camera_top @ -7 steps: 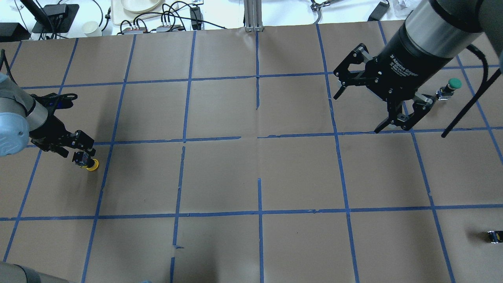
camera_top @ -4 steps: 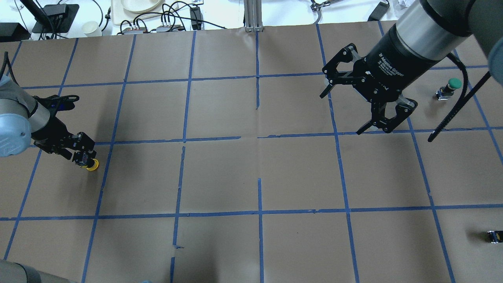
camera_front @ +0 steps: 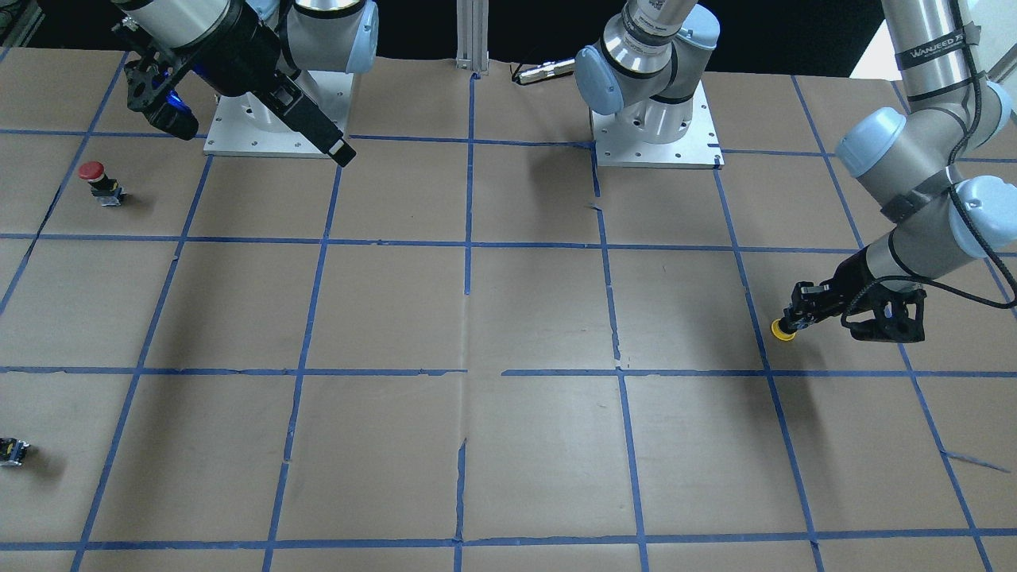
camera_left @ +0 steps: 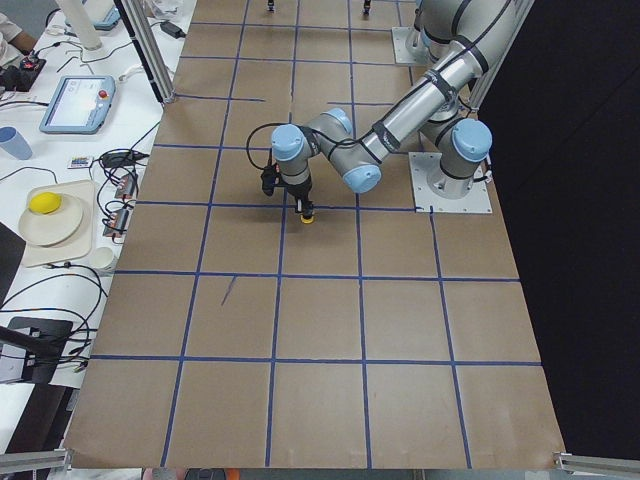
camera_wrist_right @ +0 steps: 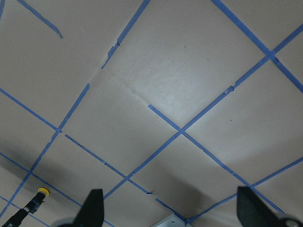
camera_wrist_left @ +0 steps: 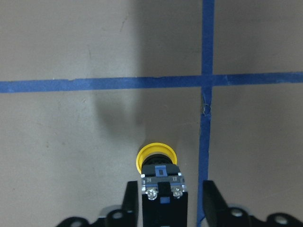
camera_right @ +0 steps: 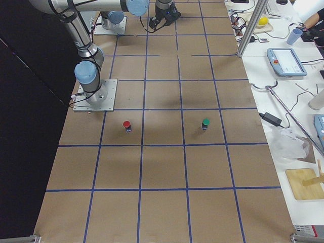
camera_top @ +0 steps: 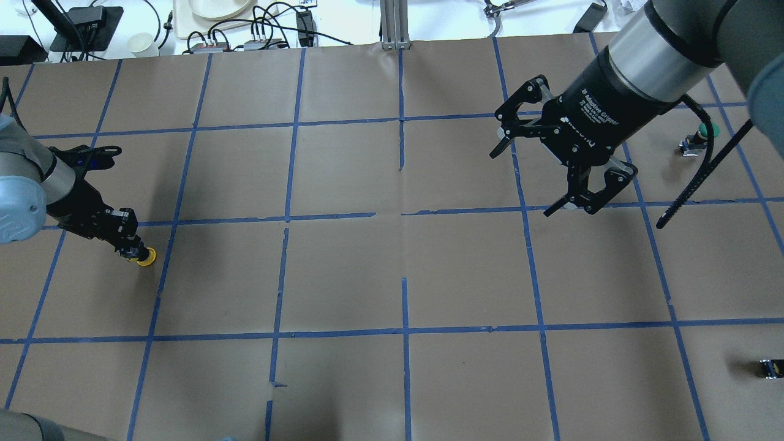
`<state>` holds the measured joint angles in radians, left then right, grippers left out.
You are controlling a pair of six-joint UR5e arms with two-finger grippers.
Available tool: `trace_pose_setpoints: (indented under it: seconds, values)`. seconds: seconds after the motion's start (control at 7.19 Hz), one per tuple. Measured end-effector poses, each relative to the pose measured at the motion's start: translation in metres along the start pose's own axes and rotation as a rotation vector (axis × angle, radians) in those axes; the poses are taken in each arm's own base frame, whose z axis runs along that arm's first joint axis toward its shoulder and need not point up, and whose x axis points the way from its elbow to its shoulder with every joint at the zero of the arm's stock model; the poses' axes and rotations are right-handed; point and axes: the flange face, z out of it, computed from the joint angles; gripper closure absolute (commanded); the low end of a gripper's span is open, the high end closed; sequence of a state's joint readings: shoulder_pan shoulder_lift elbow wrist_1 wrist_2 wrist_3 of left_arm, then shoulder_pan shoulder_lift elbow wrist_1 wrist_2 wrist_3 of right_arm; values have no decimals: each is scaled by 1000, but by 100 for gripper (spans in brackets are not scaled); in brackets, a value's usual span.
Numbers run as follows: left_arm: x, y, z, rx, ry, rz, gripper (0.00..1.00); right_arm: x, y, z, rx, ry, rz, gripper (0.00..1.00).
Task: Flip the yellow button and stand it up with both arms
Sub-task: 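Close the left gripper on the yellow button's base and lift it, then carry the yellow button toward the right gripper while the right gripper approaches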
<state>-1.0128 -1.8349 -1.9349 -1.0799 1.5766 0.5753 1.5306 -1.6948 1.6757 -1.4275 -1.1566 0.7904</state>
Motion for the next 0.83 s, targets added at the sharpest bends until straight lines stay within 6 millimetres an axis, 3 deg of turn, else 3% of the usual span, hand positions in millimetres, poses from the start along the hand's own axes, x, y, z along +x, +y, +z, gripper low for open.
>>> trace_pose_setpoints:
  seconds: [0.28, 0.42, 0.56, 0.83]
  values:
    - [2, -1, -5, 10, -1, 6, 89, 2, -1, 9, -29, -4, 19, 0]
    - [10, 1, -17, 24, 6, 21, 91, -1, 1, 10, -58, -32, 43, 0]
    - [29, 6, -35, 45, 65, 39, 91, -3, 3, 9, -77, -52, 65, 0]
    - [90, 17, -63, 114, 333, 75, 91, -1, -7, 3, -115, -105, 110, 0]
